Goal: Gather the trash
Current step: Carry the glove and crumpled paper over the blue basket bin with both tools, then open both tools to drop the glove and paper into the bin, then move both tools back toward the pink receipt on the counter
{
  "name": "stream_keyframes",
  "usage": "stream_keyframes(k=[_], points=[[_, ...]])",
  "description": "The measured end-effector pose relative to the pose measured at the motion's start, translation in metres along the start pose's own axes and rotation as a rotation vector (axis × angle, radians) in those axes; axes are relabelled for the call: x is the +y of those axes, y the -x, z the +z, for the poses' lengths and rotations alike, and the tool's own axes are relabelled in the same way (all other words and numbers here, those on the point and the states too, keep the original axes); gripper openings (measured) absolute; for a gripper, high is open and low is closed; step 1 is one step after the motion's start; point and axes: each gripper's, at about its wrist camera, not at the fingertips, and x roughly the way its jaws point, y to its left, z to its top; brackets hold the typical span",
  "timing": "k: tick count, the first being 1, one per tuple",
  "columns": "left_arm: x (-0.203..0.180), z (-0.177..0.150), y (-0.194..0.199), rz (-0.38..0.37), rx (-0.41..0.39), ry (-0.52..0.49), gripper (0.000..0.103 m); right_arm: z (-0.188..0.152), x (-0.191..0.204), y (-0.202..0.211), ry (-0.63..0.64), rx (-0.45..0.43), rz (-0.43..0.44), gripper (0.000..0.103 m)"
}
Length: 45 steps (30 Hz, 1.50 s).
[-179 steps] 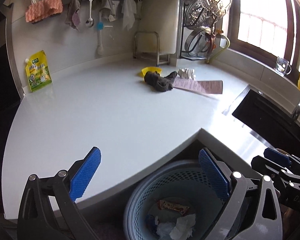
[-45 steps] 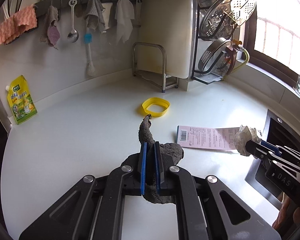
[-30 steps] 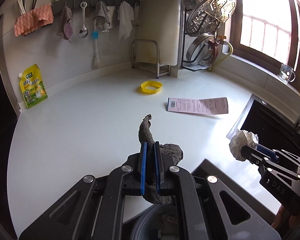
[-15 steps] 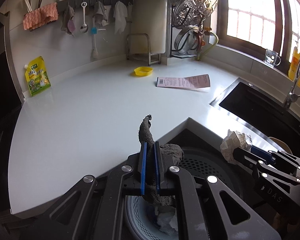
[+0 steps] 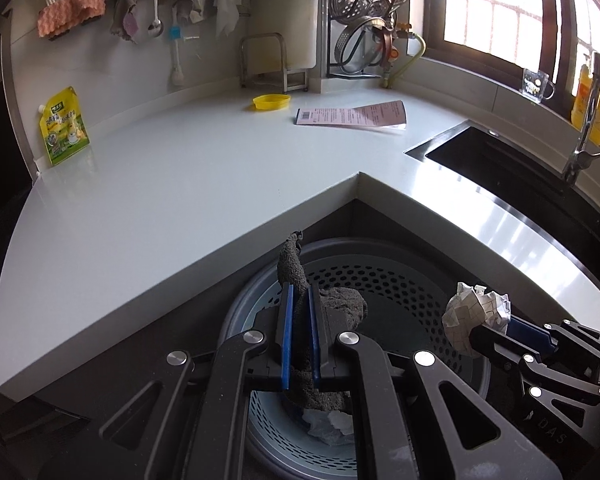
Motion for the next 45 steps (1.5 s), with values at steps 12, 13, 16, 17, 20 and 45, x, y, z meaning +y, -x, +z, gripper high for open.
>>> stream_keyframes(k=[12,13,16,17,20,45], points=[[-0.003,-0.014,-0.021,-0.006,0.071,0.001,0.009,-0.01,-0.001,-0.027,-0.003,0.07,0.019,0.027],[-0.003,-0.015,-0.022,-0.007,0.076,0.003,0.009,-0.01,0.0,-0.028,-0.003,0.074,0.02,0.027],[-0.001,-0.017,-0.027,-0.01,0.094,0.01,0.009,-0.012,0.0,-0.033,0.0,0.086,0.017,0.027],[-0.001,-0.018,-0.028,-0.009,0.099,0.011,0.009,-0.013,0.0,-0.034,0.0,0.09,0.016,0.027],[0.001,-0.021,-0.032,-0.006,0.113,0.012,0.009,-0.014,0.0,-0.037,0.002,0.099,0.015,0.028],[0.008,-0.022,-0.03,0.038,0.092,0.031,0.062,-0.015,-0.01,-0.03,-0.02,0.068,-0.001,0.05]])
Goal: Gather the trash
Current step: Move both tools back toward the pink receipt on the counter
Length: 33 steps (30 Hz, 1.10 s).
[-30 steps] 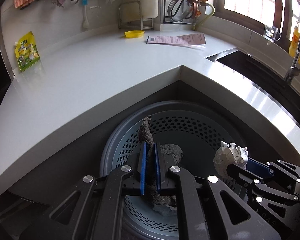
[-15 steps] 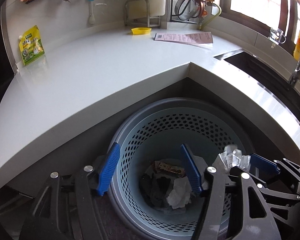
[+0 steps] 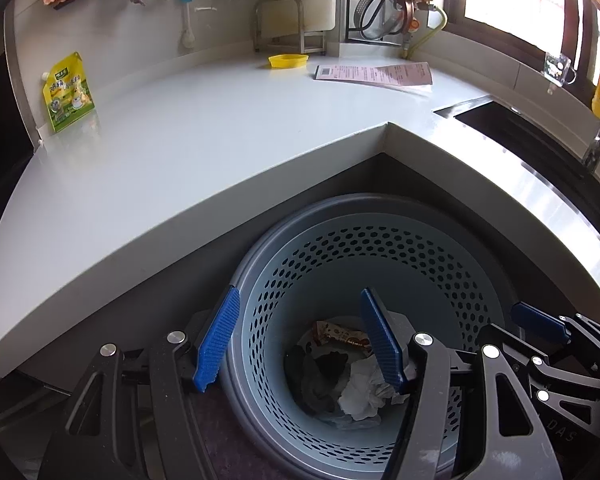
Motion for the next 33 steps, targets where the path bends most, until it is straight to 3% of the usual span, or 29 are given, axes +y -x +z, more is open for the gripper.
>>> stream_keyframes(k=[15,18,33], points=[[0.011,0.004,0.007,0.015,-0.032,0.036,0.093,0.005,-0.001,0.006,0.007,-0.028,0.002,0.052],[0.016,0.011,0.011,0.017,-0.049,0.045,0.094,0.013,0.0,0.011,0.019,-0.048,0.012,0.056],[0.032,0.092,0.023,0.036,-0.162,0.065,0.096,0.123,-0.003,0.023,0.133,-0.155,0.041,0.06]])
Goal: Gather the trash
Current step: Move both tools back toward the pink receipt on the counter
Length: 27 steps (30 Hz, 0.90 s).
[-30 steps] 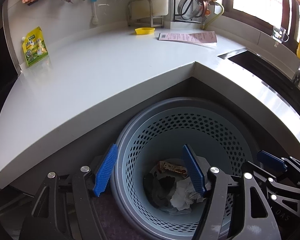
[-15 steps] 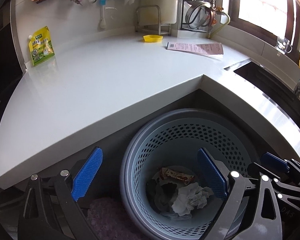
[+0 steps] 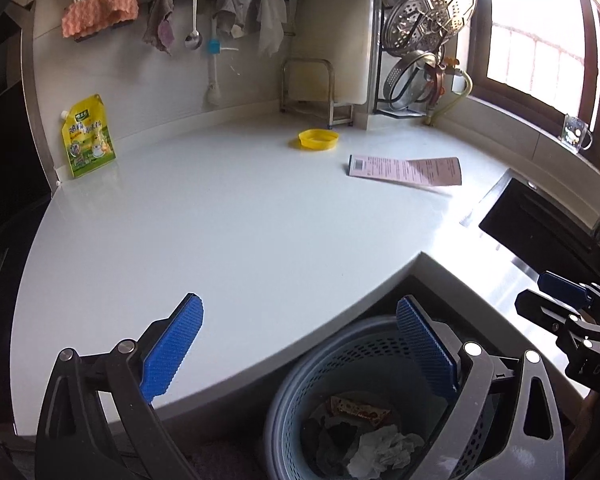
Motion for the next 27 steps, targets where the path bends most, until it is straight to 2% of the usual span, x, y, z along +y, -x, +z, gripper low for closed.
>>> stream_keyframes(k=[7,13,20,27], points=[[0.006,0.044,-0.015,0.033,-0.044,0.016,0.097,0.063,-0.011,-0.019,0.075,-0.029,0.016,0.065],[0.009,0.072,-0.039,0.047,-0.05,0.033,0.097,0.109,-0.026,-0.059,0.101,0.01,0.027,0.066],[0.012,0.09,-0.076,0.047,-0.006,0.069,0.097,0.146,-0.032,-0.111,0.18,0.051,0.04,0.069],[0.012,0.094,-0.099,0.056,0.02,0.07,0.097,0.168,-0.029,-0.159,0.312,0.097,0.025,0.074]])
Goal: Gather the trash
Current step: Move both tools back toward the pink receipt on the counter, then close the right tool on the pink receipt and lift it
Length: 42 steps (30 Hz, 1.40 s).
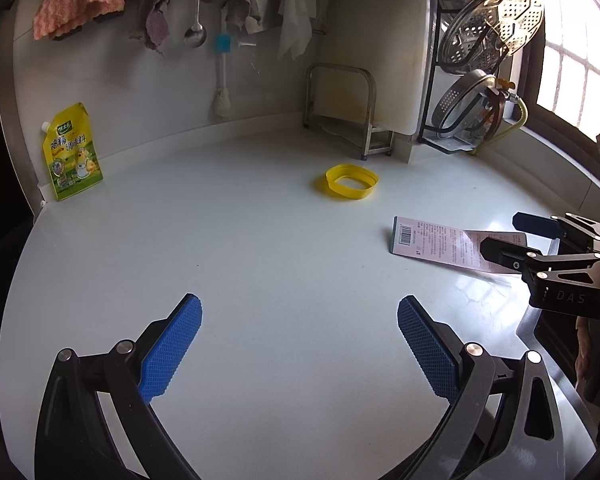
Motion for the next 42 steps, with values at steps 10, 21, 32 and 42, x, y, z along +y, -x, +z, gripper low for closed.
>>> stream_keyframes(k=[10,21,32,42], points=[[0.003,-0.002,-0.021,-0.009,0.033,0.007,0.096,0.009,-0.015,-0.051,0.11,0.125,0.019,0.075],[0.002,0.002,-0.029,-0.014,0.04,0.005,0.096,0.01,-0.012,-0.077,0.209,0.22,0.043,0.075],[-0.001,0.005,-0.029,-0.02,0.039,-0.002,0.096,0.012,-0.023,-0.089,0.199,0.247,0.011,0.075],[-0.004,0.009,-0.03,-0.026,0.041,-0.008,0.096,0.01,-0.036,-0.094,0.071,0.227,0.061,0.043]])
